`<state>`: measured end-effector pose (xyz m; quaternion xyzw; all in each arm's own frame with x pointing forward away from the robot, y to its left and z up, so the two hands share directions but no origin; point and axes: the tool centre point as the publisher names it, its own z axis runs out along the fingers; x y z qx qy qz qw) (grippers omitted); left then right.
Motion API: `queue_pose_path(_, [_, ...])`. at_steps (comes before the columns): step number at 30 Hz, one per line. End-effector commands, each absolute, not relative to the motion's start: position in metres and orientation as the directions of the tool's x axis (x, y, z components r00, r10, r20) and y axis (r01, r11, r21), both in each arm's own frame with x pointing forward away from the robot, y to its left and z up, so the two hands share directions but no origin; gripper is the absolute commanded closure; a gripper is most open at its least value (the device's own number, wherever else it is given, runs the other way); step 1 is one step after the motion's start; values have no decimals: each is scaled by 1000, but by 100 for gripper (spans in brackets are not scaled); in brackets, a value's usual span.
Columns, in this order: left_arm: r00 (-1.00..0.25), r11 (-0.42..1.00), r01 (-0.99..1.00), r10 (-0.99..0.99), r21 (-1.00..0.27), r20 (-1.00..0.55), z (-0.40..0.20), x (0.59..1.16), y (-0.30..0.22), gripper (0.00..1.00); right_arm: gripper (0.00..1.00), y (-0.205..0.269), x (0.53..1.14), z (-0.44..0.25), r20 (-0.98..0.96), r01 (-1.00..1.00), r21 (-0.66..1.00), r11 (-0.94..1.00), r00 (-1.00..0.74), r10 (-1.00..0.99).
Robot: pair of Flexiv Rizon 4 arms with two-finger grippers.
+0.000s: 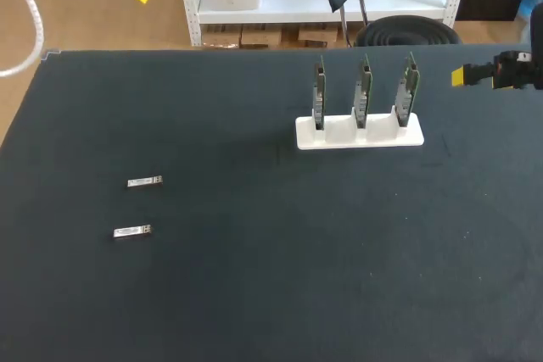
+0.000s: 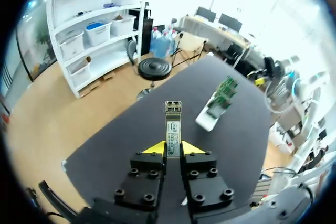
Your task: Pick up the optical module with the left hand, and insert it into the network port with the right hand.
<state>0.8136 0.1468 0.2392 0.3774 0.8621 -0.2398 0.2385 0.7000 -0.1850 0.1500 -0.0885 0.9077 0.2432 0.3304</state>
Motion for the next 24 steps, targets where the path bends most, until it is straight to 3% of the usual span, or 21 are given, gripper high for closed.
queue_pose_path(1, [-469, 393, 829, 101, -397, -878, 235, 794, 128, 100, 0, -185, 700, 150, -643, -321, 383, 866, -766, 0])
queue_pose_path(24, [-213, 197, 962, 102, -190, -972, 252, 774, 13, 100, 0, -185, 700, 150, -643, -321, 383, 866, -766, 0])
